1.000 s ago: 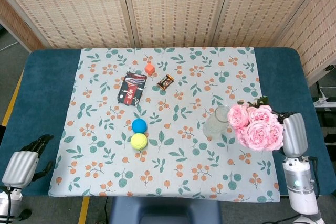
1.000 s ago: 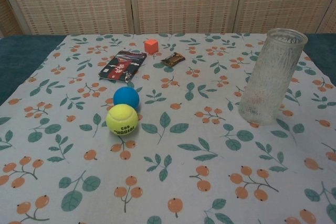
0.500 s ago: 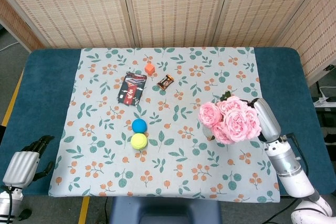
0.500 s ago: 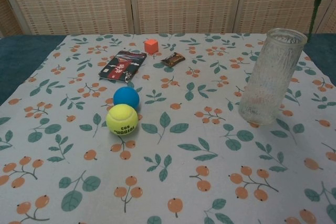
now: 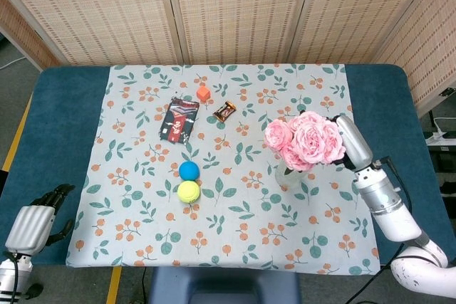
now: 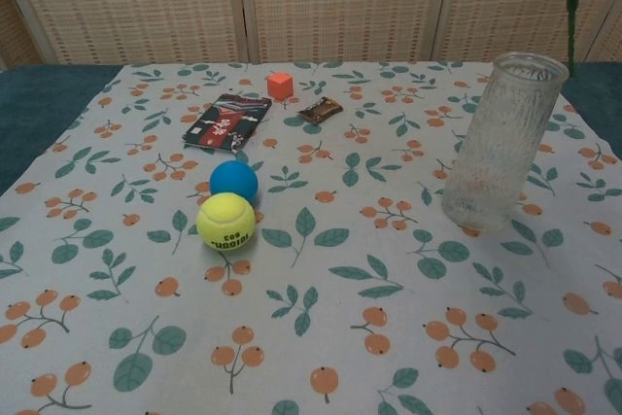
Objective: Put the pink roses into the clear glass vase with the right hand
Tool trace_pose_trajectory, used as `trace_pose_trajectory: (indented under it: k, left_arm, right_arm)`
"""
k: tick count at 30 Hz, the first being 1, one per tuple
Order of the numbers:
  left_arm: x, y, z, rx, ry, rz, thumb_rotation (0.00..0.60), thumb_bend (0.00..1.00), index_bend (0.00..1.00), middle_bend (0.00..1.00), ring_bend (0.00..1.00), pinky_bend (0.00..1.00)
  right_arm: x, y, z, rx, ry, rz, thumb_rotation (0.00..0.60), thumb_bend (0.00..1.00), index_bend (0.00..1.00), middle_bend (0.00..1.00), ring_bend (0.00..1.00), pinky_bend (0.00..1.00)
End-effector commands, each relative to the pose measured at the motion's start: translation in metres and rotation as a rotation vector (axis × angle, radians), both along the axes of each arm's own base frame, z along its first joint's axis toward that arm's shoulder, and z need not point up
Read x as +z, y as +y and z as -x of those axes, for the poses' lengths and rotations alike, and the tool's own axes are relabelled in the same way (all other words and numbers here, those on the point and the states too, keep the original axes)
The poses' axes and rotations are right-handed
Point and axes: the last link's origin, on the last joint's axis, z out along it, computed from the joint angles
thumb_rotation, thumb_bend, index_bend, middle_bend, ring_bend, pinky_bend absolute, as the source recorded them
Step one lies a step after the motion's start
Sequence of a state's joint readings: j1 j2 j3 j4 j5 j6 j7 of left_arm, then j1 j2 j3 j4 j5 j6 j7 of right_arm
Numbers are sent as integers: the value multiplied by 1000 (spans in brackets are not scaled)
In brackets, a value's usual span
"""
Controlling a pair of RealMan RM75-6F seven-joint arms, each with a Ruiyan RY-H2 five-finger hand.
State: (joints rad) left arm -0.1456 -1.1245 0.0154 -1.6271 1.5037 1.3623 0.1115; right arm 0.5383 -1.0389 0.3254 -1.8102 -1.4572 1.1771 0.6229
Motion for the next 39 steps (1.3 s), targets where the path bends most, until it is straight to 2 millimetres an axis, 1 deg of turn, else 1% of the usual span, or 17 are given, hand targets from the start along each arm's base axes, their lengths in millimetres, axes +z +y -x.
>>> trace_pose_trajectory:
  k: [1,11,15,18,20,25,32,33,34,36,37,39]
  left_arm:
    - [0,0,0,0,0,1,600,371,142,146,256,425]
    - [0,0,0,2,0,2,600,372,142,146,256,425]
    - [0,0,0,1,0,2,600,372,142,147,256,425]
    - [-1,0,0,1,1,4,600,372,142,147,256,425]
    - [-1,0,0,1,4,6,600,371,142,147,256,425]
    - [-2,0,0,3,8,11,600,371,141,147,256,425]
    - [-3,-1,0,8,12,17,600,372,142,146,257,425]
    - [-3,-1,0,7,13,17,600,371,142,146,259,425]
    - [-3,-1,0,6,13,17,600,371,141,146,261,425]
    - [-3,-1,0,5,12,17,600,371,142,147,265,425]
    - [-3,-1,0,5,12,16,600,371,141,147,265,425]
    - [-3,-1,0,6,13,16,600,370,142,147,265,425]
  right_arm:
    - [-2,-1,-3,6,-2,-9,600,782,920,1000,1000,1000]
    - [-6,6,-21,44,13,-6,600,781,920,1000,1000,1000]
    - [-6,6,-22,47,15,-4,600,781,920,1000,1000,1000]
    - [-7,2,-25,43,18,3,600,781,920,1000,1000,1000]
    - [-9,-6,-25,33,19,-2,600,782,920,1000,1000,1000]
    - [-13,-17,-16,13,19,-16,600,781,920,1000,1000,1000]
    - [-17,-19,11,-35,21,-23,600,779,914,1000,1000,1000]
    - [-18,-18,14,-38,27,-23,600,758,897,1000,1000,1000]
    - [-18,-18,18,-41,34,-25,600,710,862,1000,1000,1000]
    - [-20,-17,25,-48,47,-35,600,568,780,1000,1000,1000]
    - [-21,-17,28,-53,51,-42,600,461,721,1000,1000,1000]
    - [-23,-16,36,-61,63,-61,600,334,640,1000,1000,1000]
